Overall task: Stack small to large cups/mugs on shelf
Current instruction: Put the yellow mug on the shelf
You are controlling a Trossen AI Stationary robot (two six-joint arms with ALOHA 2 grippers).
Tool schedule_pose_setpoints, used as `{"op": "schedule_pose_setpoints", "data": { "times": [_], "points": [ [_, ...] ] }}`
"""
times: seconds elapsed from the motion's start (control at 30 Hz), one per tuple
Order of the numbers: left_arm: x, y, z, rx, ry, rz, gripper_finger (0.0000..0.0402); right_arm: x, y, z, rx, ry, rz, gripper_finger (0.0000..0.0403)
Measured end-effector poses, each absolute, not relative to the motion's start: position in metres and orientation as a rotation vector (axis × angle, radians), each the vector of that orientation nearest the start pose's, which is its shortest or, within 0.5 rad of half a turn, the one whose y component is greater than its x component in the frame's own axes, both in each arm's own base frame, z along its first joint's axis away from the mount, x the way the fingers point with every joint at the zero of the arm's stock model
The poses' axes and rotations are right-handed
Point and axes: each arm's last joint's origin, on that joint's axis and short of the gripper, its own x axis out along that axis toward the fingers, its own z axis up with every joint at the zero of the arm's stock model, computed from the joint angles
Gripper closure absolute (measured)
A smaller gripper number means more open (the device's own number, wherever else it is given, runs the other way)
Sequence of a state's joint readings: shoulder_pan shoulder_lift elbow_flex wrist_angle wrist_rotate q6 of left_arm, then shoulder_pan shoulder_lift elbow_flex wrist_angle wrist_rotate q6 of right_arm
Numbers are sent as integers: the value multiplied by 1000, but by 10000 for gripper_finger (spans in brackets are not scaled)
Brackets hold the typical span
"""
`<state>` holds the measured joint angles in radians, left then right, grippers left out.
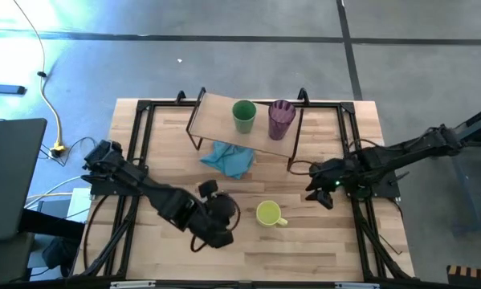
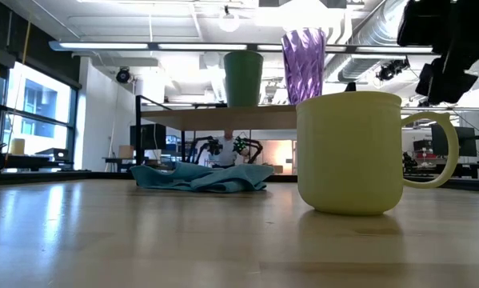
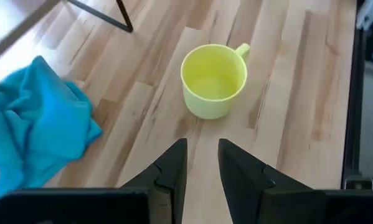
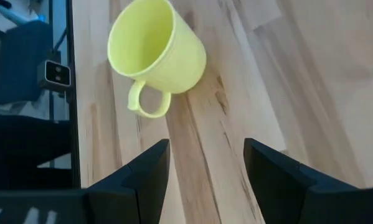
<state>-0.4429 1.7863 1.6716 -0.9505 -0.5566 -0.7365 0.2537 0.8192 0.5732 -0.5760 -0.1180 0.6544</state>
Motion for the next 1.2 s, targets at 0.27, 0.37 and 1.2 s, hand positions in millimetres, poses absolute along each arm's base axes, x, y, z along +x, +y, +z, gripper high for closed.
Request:
{"op": "schedule_pose_setpoints", "data": {
  "times": [0.27,0.37,1.2],
  "points": [
    [341,-159,276,-266,727,485,321,173,58,209,497,934,60,206],
    [340,-160,267,-307,706,508,321,181,64,203,482,930,39,206],
    [334,-155,227,-484,616,626,321,238,106,164,526,767,131,206]
  ]
}}
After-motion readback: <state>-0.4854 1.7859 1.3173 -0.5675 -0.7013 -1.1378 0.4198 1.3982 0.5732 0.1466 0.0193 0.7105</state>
